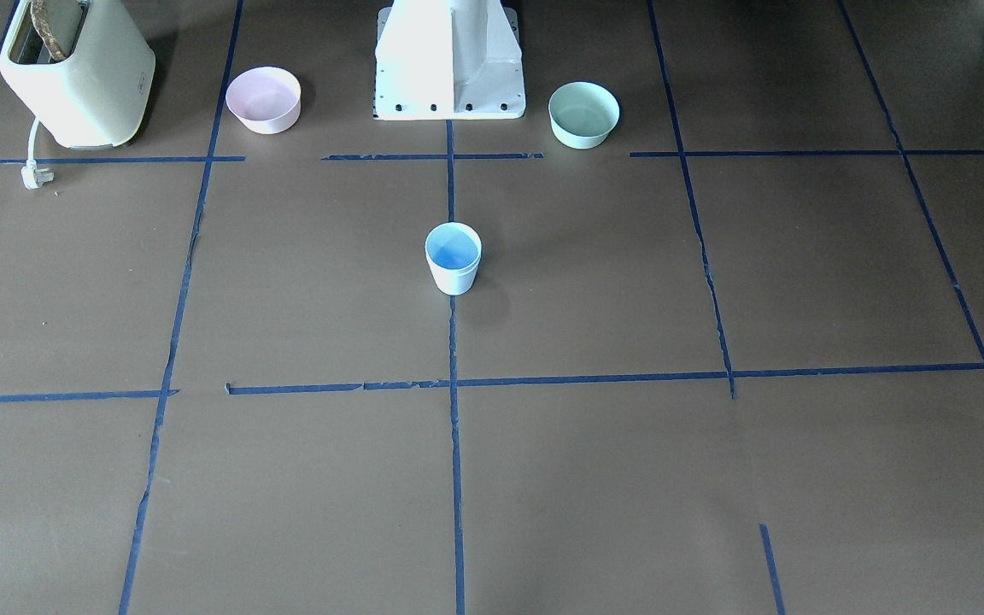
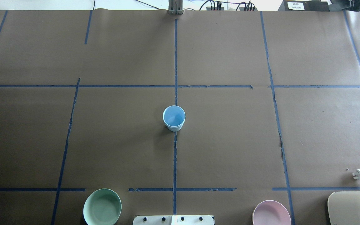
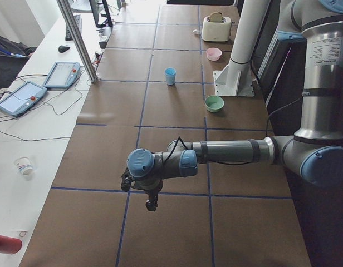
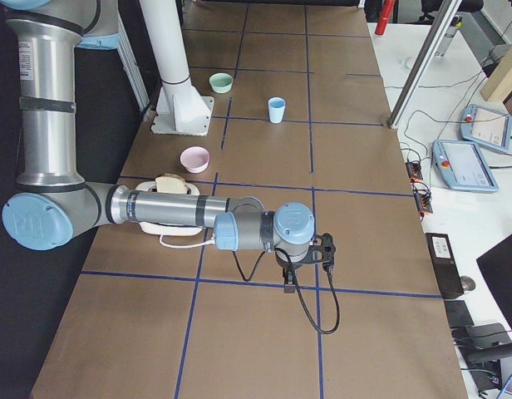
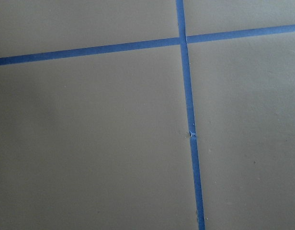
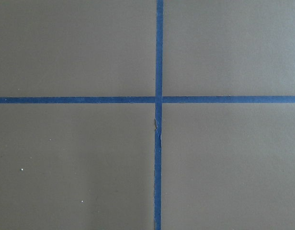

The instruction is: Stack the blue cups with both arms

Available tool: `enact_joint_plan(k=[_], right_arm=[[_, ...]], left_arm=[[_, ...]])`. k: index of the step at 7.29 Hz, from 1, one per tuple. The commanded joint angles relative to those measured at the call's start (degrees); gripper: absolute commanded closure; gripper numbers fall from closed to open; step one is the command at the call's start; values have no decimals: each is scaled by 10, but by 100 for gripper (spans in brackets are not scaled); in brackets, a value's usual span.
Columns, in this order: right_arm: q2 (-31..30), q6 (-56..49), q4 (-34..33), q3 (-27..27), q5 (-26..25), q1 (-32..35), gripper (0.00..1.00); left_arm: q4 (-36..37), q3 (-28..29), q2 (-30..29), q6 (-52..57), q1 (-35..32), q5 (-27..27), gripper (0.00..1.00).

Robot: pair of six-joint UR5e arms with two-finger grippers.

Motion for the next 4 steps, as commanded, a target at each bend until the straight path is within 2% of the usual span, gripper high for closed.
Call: enact_joint_plan(k=[1,4], right_arm=[[13,-3,-43,2,-2,11,0],[8,-10,-39,0,-7,11,0]], left_arm=[[-1,1,-1,0,0,0,0],[-5,-23,-10,0,-1,4,0]])
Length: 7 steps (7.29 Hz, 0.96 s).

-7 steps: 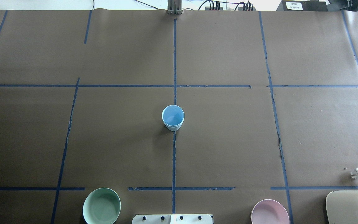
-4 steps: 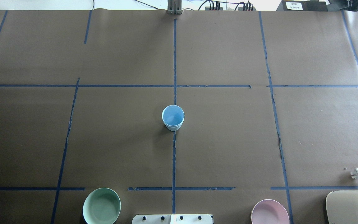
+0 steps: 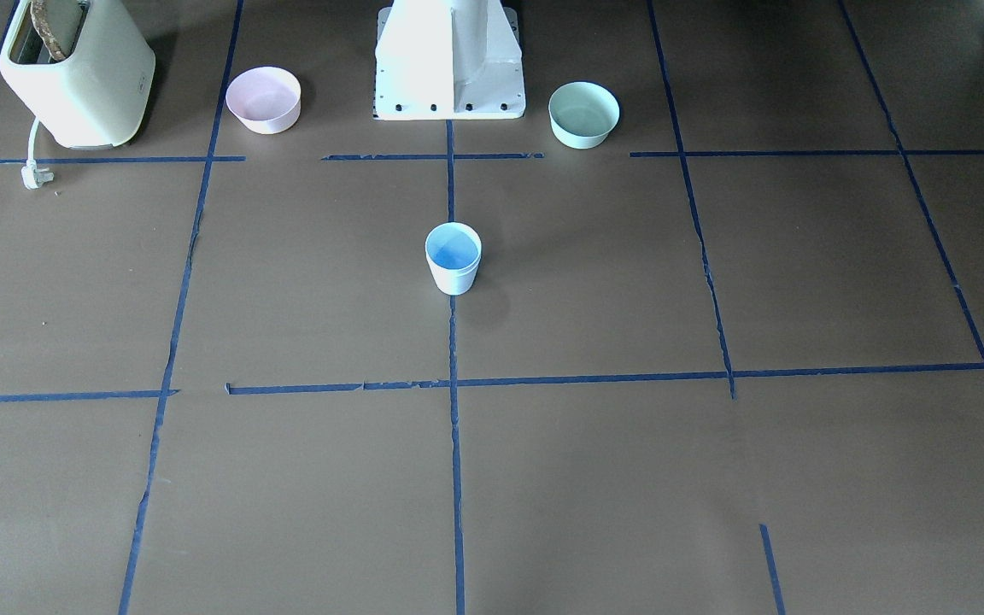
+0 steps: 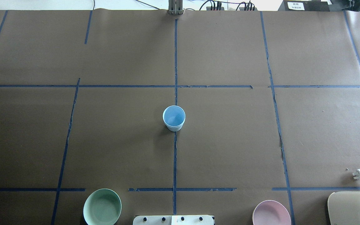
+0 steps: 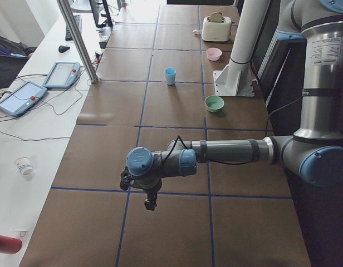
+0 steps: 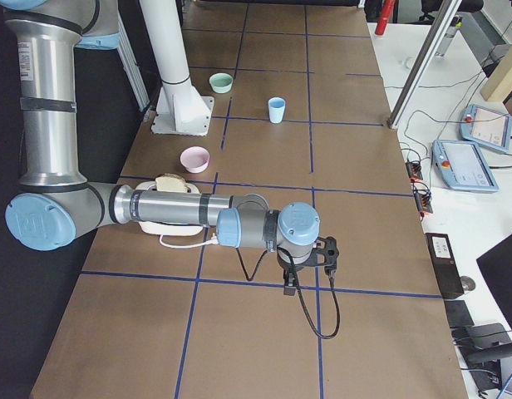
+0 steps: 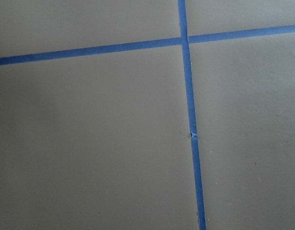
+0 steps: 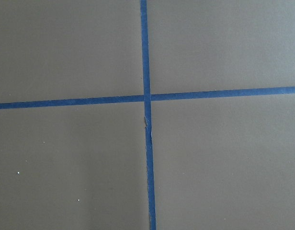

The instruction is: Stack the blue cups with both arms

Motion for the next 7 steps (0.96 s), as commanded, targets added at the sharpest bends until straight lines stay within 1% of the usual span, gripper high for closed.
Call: enact_joint_plan(k=[1,3,7], right_arm=[[-3,-1,1,0,-1,0,0],[-6,-1,2,-1,-11,0,0],[-6,0,2,0,-11,0,0]], left_arm=[[-2,-13,-6,-1,0,1,0],[-2,-14,-7,-1,-1,1,0],[-2,-14,-7,-1,-1,1,0]])
